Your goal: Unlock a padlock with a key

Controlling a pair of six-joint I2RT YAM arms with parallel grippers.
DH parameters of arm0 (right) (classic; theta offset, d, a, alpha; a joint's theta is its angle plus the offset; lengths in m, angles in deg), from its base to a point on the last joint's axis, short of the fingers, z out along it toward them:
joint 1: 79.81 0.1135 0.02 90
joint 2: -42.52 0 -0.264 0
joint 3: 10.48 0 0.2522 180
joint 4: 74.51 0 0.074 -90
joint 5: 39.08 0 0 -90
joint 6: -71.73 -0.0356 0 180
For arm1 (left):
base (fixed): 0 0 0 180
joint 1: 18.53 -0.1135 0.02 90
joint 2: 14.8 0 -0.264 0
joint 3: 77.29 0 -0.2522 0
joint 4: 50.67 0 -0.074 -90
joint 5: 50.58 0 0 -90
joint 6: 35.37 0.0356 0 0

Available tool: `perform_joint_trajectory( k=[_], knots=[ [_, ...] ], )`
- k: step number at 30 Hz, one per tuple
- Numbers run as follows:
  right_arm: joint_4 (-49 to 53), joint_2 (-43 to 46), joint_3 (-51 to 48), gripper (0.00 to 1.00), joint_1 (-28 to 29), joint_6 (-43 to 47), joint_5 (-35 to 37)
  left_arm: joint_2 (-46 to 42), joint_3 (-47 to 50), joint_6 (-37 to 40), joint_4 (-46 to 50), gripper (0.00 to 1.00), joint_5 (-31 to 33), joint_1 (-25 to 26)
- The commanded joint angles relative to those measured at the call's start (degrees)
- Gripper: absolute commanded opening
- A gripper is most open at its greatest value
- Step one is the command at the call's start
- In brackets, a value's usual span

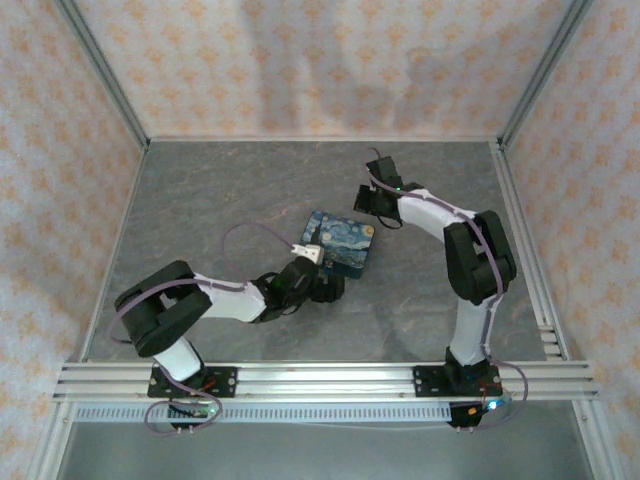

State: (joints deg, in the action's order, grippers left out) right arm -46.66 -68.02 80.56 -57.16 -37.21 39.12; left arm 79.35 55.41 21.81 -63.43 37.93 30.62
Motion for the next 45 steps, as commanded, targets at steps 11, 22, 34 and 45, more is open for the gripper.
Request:
perform_joint_trajectory(
  k=[11,22,34,45],
  knots=[
    [-1.6,-3.7,2.2,0.0,1.4,2.1,1.2,10.8,-1.7,8.6,-18.5,0.83,-3.0,-0.4],
    [-3.0,-3.8,0.1,0.0,1.6,1.8,1.8,13.4,-3.7,9.9,-21.4,0.6,-9.5,-1.3],
    [-4.0,-3.6,-1.8,0.0,1.6,1.3,2.2,14.6,-3.3,5.4,-28.5,0.61,-16.2,-5.6],
    [-4.8,-3.6,-2.4,0.0,1.6,1.2,2.3,14.0,-3.9,4.8,-26.1,0.64,-18.0,-7.4]
  ],
)
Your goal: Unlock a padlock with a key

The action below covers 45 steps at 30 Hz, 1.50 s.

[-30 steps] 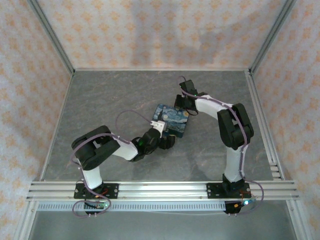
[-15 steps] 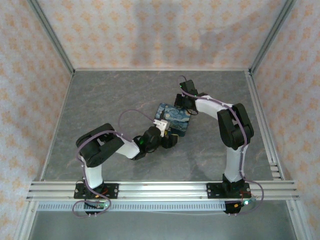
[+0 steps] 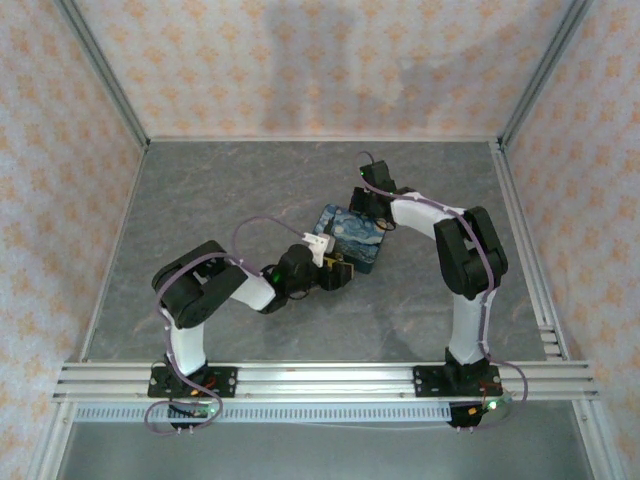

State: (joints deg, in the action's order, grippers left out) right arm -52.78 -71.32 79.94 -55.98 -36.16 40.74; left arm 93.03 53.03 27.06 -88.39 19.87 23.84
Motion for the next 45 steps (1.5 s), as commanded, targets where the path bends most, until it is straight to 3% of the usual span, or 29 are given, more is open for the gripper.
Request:
perform_joint_trajectory(
  k=[1,6,18,20,25,28,36,42,45],
  knots=[
    [1.1,-0.2,-1.9,0.0,0.4,0.0,0.6,0.0,-1.1,0.1,-0.4,0.67,1.4,-0.6],
    [0.6,-0.2,-2.4,0.0,0.4,-0.1,0.5,-1.6,-1.5,2.9,4.5,0.74,5.3,-0.4],
    [0.3,-0.1,-2.3,0.0,1.1,-0.3,0.3,-3.2,-4.6,9.0,14.3,0.74,17.2,3.3],
    [0.4,-0.1,-2.2,0.0,1.2,-0.1,0.4,-3.2,-4.0,8.9,12.1,0.71,15.0,3.2],
    [0.8,-0.3,-1.9,0.0,1.3,0.1,0.5,-3.1,-4.4,8.0,9.2,0.47,3.3,2.2],
    [0.8,-0.6,-1.6,0.0,1.2,0.1,0.6,-3.6,-4.8,7.5,8.9,0.38,-1.3,1.4],
    [0.9,-0.6,-1.5,0.0,1.3,0.2,0.6,-3.5,-3.6,2.1,3.4,0.43,-5.8,-1.2],
    [0.6,-0.9,-2.1,0.0,1.3,0.2,0.6,-2.2,-4.3,1.6,4.0,0.38,-6.7,-1.3],
    [0.4,-1.0,-2.2,0.0,1.3,0.2,0.5,-1.9,-4.5,1.3,7.0,0.5,-3.1,-1.2]
  ],
)
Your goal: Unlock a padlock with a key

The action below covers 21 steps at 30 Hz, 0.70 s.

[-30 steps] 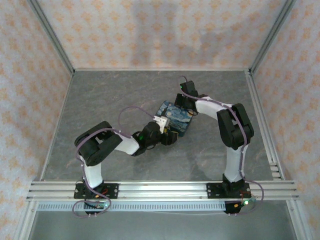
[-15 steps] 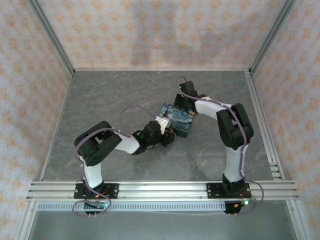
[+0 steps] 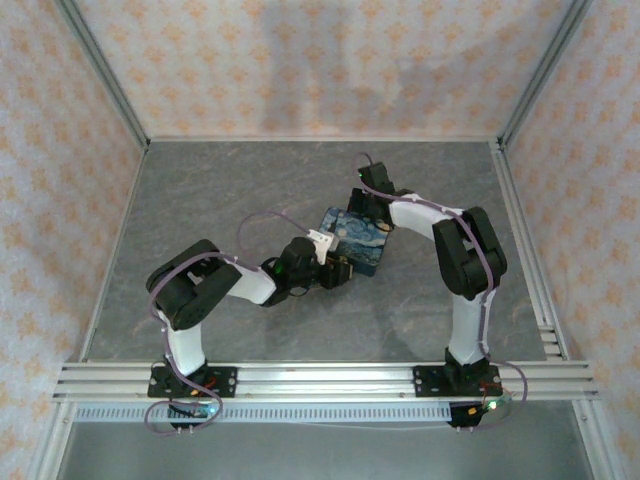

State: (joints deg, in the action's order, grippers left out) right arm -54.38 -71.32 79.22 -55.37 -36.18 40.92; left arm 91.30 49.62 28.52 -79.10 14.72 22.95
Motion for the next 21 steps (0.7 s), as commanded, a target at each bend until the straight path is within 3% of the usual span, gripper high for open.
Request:
perform_joint_trajectory(
  k=[1,12,15,21],
  knots=[
    [1.9,-0.9,-1.5,0.0,0.7,0.2,0.2,-0.2,-1.0,0.2,-1.4,0.56,3.5,-0.3],
    [1.0,0.1,-2.0,0.0,0.8,0.3,-0.1,0.2,-3.0,3.5,9.5,0.64,22.1,3.5],
    [1.0,0.3,-2.2,0.0,0.8,0.4,0.0,0.7,-2.6,3.6,6.0,0.62,18.0,3.6],
    [0.9,0.5,-2.6,0.0,0.9,0.3,0.2,1.5,-2.0,2.8,-2.4,0.41,6.6,2.8]
  ],
)
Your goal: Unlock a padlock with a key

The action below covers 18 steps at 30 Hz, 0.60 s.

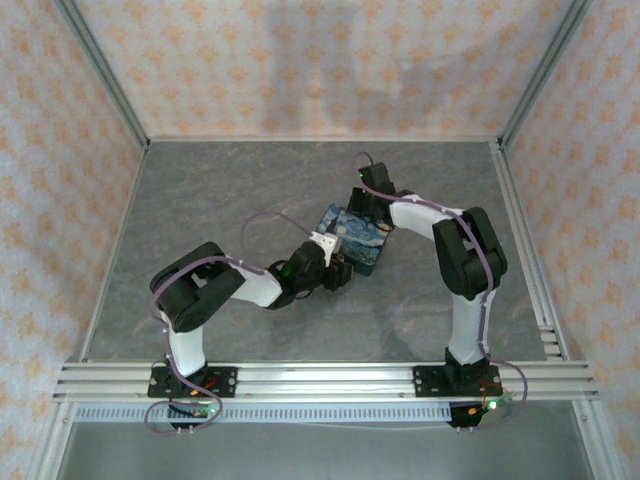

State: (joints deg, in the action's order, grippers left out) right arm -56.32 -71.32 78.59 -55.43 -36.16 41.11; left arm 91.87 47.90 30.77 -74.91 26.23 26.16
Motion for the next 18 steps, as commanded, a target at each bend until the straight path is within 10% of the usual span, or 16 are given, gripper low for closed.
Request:
perform_joint_trajectory(
  k=[1,18],
  knots=[
    [2.9,0.4,-2.0,0.0,0.9,0.2,0.2,0.9,-0.1,0.2,-7.3,0.4,-6.4,-0.7],
    [2.9,0.1,-2.0,0.0,0.9,0.1,0.8,-1.2,2.3,-2.6,-8.6,0.4,-17.4,-3.6]
  ],
)
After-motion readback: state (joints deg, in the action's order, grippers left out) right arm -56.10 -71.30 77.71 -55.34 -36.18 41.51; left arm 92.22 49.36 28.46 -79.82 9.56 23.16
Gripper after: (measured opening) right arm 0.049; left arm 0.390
